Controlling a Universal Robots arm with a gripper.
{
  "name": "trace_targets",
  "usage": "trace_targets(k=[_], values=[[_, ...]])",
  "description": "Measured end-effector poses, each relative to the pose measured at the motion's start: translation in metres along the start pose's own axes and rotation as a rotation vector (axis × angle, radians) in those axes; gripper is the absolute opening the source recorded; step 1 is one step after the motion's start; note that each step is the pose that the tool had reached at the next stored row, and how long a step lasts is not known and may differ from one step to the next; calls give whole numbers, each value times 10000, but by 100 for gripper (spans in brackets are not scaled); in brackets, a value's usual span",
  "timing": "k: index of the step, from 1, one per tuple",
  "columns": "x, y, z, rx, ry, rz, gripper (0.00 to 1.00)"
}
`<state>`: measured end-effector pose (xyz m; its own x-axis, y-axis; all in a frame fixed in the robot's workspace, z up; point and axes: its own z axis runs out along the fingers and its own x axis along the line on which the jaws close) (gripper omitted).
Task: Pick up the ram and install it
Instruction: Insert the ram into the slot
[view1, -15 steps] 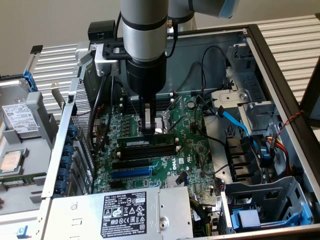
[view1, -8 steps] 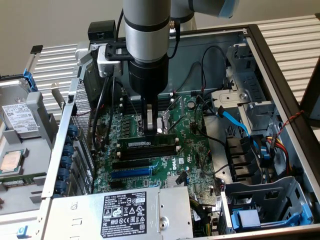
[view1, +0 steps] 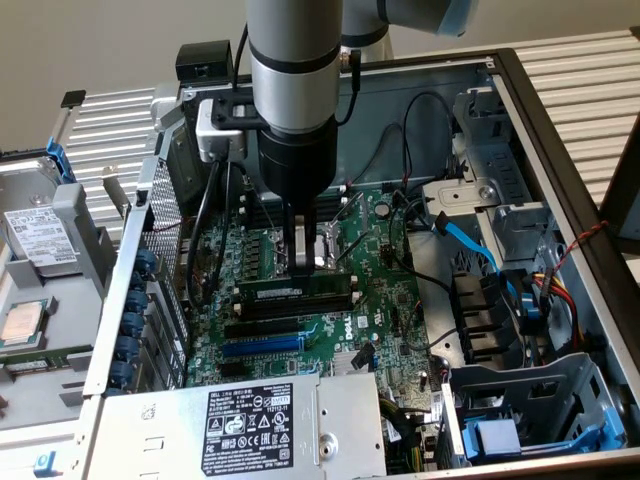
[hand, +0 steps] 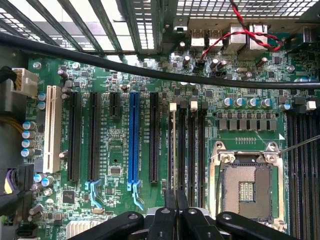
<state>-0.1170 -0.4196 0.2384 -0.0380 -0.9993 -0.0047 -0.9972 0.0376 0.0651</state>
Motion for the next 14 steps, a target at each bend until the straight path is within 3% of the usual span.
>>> trace_targets(k=[14], values=[[1,-1,16,0,0,0,12]])
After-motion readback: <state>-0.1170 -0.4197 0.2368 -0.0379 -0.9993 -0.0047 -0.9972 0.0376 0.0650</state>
